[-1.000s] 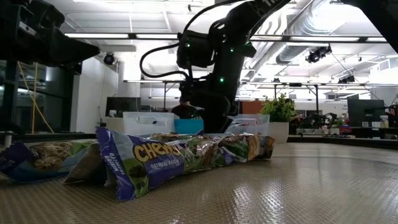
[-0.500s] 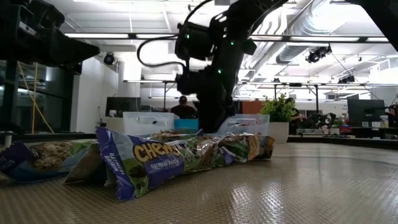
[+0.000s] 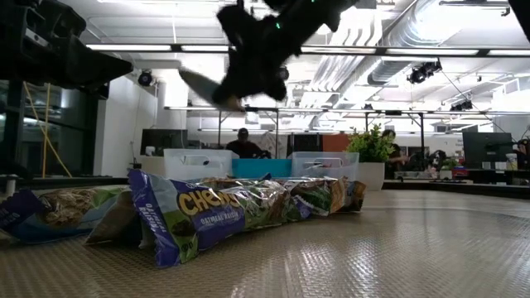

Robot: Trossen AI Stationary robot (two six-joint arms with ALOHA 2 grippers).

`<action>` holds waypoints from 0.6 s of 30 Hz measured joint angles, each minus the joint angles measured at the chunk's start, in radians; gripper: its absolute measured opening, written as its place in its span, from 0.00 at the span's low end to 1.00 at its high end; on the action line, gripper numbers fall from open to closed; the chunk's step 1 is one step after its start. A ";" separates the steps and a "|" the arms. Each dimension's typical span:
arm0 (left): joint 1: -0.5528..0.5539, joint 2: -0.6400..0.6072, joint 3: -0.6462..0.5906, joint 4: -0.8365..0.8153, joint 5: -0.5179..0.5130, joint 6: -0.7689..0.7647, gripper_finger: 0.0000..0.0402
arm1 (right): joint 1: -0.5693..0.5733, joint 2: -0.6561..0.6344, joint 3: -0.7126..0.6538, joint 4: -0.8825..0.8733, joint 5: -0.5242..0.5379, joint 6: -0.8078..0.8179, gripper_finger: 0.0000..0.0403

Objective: Pick and place Granola Bars by type
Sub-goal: Put the yellow granola bar into the blue bin

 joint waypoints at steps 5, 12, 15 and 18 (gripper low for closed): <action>0.000 0.000 0.000 0.000 0.000 0.000 0.00 | 0.014 -0.052 0.000 0.169 0.047 0.000 0.10; 0.000 0.000 0.000 0.000 0.000 0.000 0.00 | 0.018 -0.085 0.000 0.413 0.063 -0.001 0.08; 0.000 0.000 0.000 0.000 0.000 0.000 0.00 | 0.017 -0.086 0.001 0.527 0.092 -0.001 0.09; 0.000 0.000 0.000 0.000 0.000 0.000 0.00 | 0.017 -0.086 0.001 0.611 0.147 -0.001 0.09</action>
